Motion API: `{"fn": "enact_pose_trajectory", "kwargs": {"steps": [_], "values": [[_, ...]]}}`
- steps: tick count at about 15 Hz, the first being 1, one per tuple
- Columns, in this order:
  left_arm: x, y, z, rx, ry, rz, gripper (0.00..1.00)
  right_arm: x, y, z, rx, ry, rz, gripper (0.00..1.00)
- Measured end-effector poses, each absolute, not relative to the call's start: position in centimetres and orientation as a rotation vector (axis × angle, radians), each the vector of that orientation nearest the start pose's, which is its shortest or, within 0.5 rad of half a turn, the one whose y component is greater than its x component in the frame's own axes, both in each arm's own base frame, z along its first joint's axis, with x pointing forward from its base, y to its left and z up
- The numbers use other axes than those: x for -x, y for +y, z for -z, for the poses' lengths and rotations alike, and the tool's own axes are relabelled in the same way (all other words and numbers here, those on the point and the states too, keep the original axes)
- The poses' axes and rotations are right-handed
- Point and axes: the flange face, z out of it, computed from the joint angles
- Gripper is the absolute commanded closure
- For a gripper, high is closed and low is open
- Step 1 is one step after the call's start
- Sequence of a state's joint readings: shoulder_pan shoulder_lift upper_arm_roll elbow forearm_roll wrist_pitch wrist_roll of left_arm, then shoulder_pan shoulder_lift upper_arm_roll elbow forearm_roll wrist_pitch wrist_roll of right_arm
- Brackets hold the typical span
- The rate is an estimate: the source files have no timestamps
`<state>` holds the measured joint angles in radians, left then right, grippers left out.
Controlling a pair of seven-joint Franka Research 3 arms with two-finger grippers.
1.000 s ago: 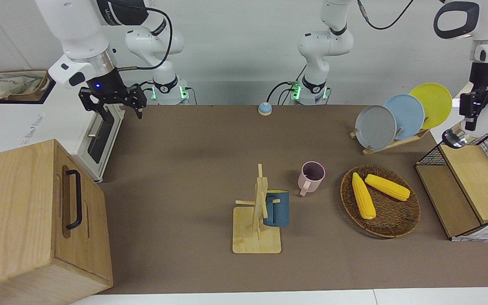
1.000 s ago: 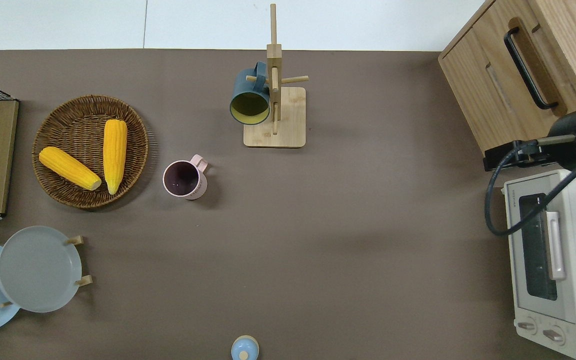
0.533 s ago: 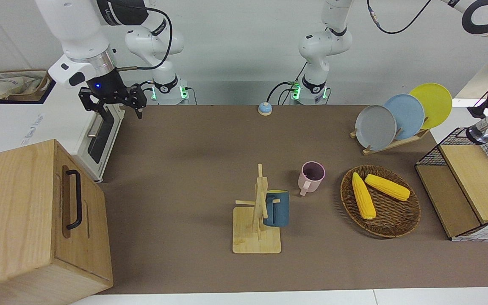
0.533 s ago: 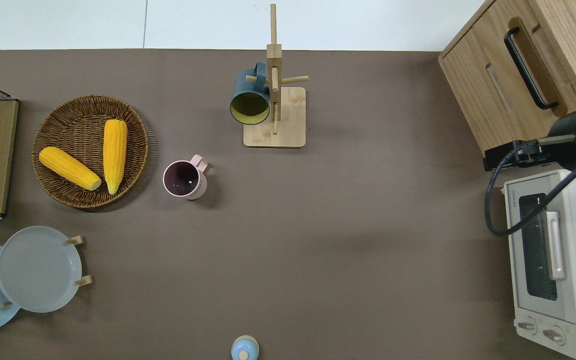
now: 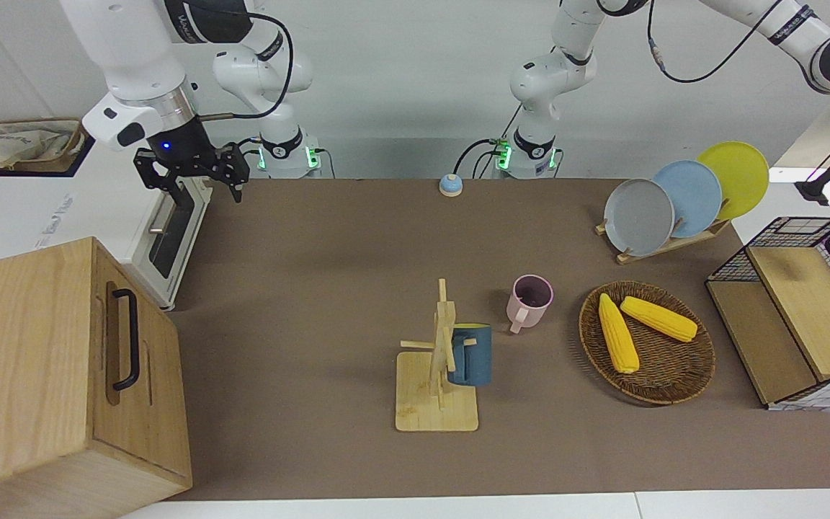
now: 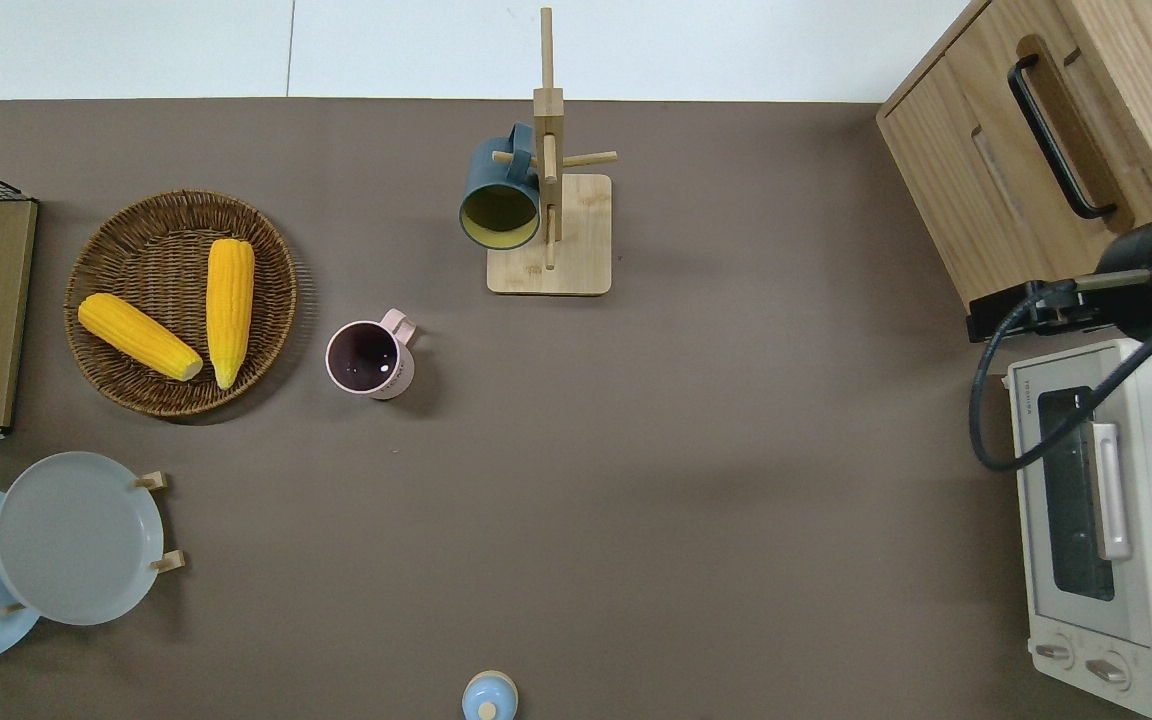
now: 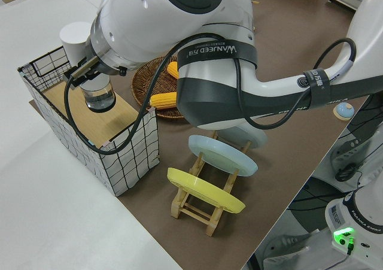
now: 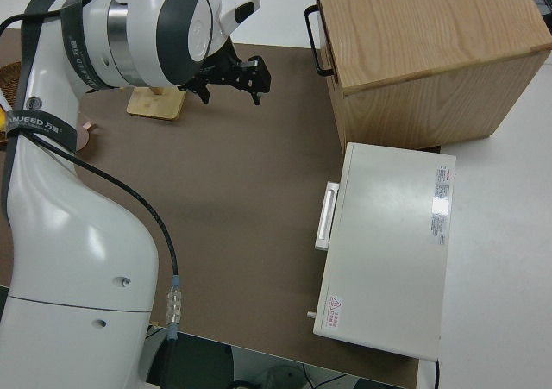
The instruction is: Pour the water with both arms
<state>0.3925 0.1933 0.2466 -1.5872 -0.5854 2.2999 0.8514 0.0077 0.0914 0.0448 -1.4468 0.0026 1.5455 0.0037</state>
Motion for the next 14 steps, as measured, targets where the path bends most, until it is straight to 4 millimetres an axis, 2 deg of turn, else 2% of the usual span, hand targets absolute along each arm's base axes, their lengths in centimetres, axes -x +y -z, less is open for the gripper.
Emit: {"fn": "enact_pose_trajectory", "kwargs": {"steps": [4, 7, 11, 14], "values": [[-56.4, 36.9, -57.1, 2.928, -0.067, 1.116, 1.00, -58.0, 2.9, -62.9, 3.134, -0.076, 0.011, 0.017], [-57.4, 36.9, -55.3, 2.937, -0.013, 1.155, 1.00, -58.0, 2.9, -62.9, 3.134, -0.076, 0.011, 0.017], [-58.0, 37.2, -52.9, 2.948, 0.044, 1.174, 1.00, -58.0, 2.9, -62.9, 3.134, -0.076, 0.011, 0.017], [-58.2, 37.5, -52.2, 2.941, 0.032, 1.189, 1.00, -58.0, 2.9, -62.9, 3.134, -0.076, 0.011, 0.015]]}}
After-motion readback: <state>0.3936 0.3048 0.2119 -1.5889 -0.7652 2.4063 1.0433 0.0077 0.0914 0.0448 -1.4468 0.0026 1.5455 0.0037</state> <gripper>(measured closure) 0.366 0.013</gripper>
